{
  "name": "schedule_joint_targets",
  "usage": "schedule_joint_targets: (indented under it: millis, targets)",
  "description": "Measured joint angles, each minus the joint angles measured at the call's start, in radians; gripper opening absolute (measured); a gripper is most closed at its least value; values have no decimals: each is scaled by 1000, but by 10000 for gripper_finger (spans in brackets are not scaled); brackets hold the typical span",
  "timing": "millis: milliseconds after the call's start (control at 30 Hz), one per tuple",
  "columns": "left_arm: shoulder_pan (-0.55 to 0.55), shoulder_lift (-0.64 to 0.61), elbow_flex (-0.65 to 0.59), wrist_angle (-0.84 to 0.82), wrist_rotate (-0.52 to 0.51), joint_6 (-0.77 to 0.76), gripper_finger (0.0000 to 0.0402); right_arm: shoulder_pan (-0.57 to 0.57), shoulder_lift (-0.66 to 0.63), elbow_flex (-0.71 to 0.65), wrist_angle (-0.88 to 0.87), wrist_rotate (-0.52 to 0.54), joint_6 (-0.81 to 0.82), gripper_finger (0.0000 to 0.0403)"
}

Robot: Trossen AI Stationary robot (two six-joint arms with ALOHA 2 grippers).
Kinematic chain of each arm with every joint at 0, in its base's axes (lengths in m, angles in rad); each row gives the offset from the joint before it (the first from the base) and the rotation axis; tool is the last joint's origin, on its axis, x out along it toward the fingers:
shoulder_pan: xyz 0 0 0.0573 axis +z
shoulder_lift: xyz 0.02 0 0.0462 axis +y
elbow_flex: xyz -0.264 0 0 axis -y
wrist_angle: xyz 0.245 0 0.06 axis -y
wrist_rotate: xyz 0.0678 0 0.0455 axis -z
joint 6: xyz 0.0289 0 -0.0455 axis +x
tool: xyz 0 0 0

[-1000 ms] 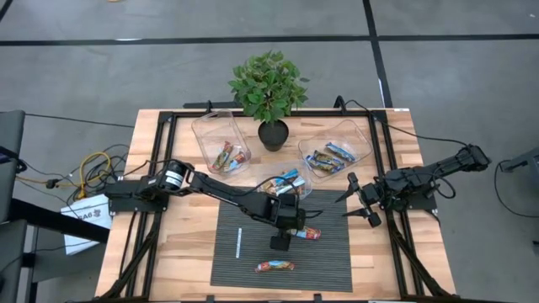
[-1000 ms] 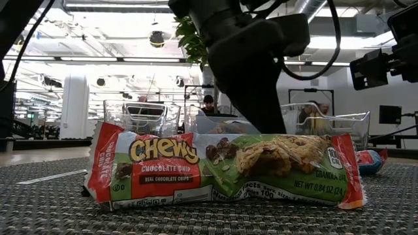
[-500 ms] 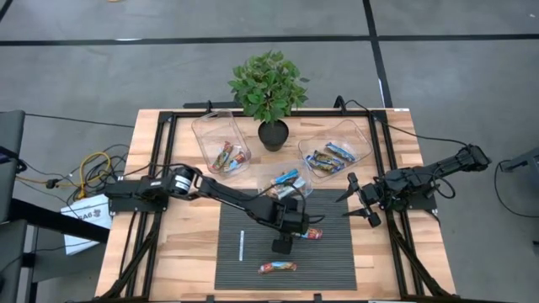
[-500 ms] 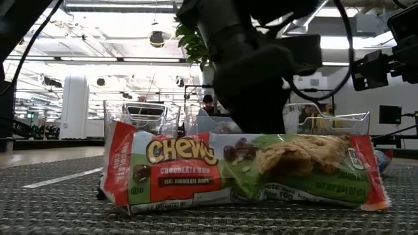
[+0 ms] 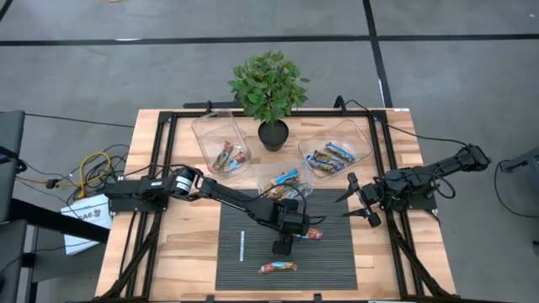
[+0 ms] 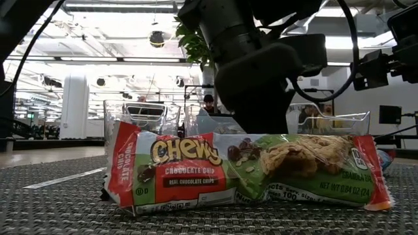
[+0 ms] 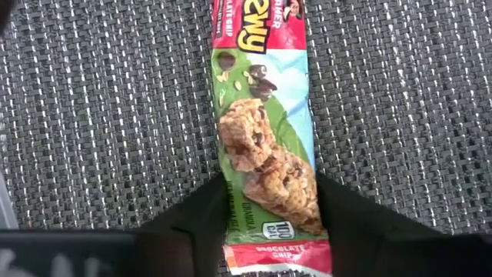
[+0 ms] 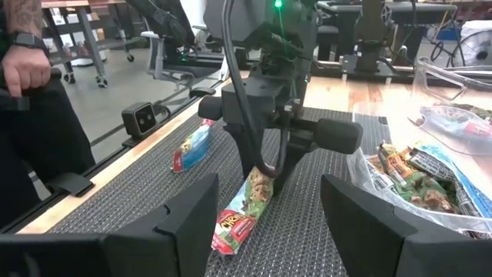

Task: Pick and place Granola Bars by type
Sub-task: Put the red granola bar into the left transparent bin

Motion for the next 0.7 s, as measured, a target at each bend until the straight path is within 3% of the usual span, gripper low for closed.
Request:
schedule_joint_targets:
  millis: [267,700]
  targets:
    - [1,0,0,-5,-5,0,95,0,0,0,0,0,0,221]
    - [-7,-26,-2,2,-35,-24,82,0,0,0,0,0,0,221]
